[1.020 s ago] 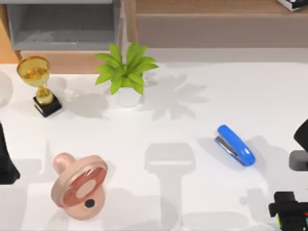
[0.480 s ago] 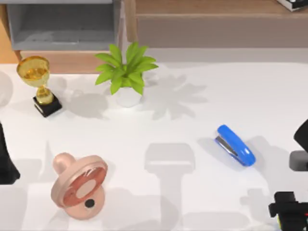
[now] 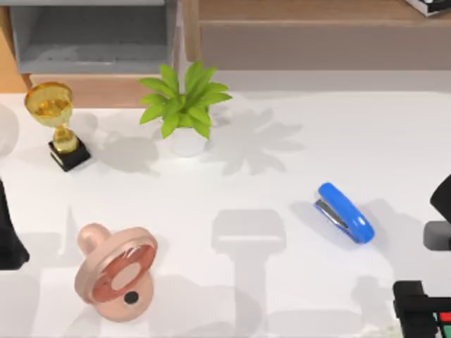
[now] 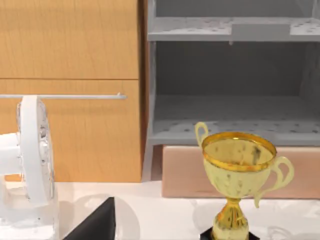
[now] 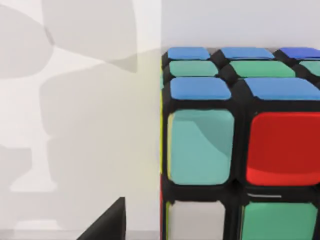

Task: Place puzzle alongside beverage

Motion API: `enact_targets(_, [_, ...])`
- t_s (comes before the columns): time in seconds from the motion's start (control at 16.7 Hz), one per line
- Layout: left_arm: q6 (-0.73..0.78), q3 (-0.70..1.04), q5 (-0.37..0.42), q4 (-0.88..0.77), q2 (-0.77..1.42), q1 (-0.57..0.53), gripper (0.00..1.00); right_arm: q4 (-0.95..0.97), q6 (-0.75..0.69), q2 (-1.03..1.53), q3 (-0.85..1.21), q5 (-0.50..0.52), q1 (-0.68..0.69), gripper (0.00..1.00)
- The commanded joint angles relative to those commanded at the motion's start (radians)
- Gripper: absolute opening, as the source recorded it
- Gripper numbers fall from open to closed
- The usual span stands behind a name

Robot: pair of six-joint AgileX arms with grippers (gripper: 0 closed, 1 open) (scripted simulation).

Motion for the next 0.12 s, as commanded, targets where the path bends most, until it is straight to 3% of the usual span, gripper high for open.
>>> enact_targets(0.12, [0.000,0.000,0.000,0.000,0.000,0.000,1.00,0.000,0.000,0.000,0.000,0.000,0.000,1.00])
